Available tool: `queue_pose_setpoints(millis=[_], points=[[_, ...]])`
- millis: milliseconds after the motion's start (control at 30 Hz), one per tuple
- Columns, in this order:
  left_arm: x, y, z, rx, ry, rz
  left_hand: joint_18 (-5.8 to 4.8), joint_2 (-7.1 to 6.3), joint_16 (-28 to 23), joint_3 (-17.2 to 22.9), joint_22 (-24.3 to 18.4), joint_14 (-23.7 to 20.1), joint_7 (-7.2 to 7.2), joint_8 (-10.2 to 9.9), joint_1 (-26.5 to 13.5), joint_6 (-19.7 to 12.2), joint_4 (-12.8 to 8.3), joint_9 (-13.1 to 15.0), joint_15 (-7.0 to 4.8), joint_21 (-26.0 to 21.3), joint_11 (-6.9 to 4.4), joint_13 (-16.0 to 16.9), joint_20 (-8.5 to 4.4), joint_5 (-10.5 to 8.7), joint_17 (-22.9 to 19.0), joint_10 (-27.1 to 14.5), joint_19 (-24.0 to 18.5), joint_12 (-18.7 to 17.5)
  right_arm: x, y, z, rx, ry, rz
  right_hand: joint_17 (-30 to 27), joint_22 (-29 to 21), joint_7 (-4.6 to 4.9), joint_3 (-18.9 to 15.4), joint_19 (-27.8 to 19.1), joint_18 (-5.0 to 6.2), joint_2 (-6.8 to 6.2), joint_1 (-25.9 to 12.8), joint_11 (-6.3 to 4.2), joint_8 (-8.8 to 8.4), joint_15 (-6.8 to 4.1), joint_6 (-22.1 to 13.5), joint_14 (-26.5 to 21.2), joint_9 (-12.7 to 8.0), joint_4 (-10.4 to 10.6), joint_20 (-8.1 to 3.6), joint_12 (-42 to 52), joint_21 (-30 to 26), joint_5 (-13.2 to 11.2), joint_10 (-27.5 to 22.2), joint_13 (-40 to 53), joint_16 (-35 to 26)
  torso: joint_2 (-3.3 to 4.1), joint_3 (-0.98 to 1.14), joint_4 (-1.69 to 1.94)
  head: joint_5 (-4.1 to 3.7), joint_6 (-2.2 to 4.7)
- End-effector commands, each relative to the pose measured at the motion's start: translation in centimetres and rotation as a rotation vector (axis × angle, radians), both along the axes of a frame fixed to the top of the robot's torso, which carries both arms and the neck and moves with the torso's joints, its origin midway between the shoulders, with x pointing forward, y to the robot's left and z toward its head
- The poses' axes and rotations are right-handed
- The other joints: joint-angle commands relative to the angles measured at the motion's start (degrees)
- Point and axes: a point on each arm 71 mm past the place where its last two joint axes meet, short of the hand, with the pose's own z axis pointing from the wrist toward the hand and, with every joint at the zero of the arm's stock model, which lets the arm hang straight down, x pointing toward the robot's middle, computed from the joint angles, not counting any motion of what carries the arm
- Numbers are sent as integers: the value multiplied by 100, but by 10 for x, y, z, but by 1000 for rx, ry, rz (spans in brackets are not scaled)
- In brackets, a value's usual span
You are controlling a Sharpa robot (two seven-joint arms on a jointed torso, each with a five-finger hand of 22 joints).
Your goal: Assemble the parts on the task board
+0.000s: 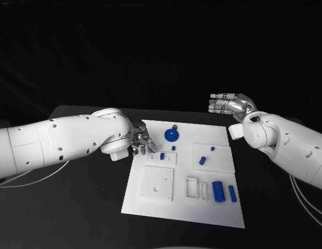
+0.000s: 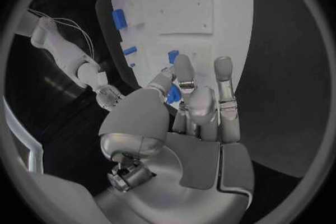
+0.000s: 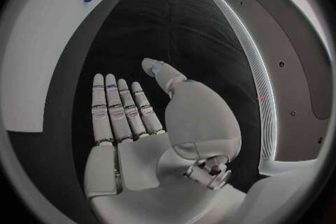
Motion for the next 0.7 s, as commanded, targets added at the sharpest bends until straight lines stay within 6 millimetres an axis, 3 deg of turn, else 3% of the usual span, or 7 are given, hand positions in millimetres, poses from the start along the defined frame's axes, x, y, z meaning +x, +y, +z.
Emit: queue_pose_setpoints(millis=[33, 333, 700], points=[[-1, -2, -3, 12, -14, -6, 94, 49, 39, 190, 103, 29, -171, 285, 35, 203, -156, 132, -6, 33, -42, -7, 46, 35, -8, 284, 3, 35, 1, 2, 2, -5, -21, 7, -6, -7, -8, 16, -39, -42, 4, -39, -19, -22, 4, -1, -19, -7, -6, 6, -23, -6, 38, -6, -7, -34, 3, -1, -1, 1, -13], [-3, -3, -15, 29, -8, -12, 94, 49, 39, 190, 103, 29, -171, 285, 35, 203, -156, 132, -6, 33, -42, -7, 46, 35, -8, 284, 3, 35, 3, 5, 5, -3, -29, 10, -5, -8, -9, 19, -30, -40, 2, -39, -19, -21, 1, -2, -3, -7, 1, 5, -22, -5, 40, -5, -7, -33, 13, -7, -2, 3, -38], [-4, -2, -19, 51, -17, -22, 145, 51, 38, 199, 101, 27, -170, 290, 29, 201, -178, 123, -5, 52, -41, -9, 94, 47, -22, 284, -7, 25, 3, 6, 7, -2, -32, 13, -5, -8, -9, 19, -30, -40, 2, -39, -19, -21, 1, -2, -3, -7, 1, 5, -22, -5, 40, -5, -7, -33, 10, 1, -3, 6, -54]])
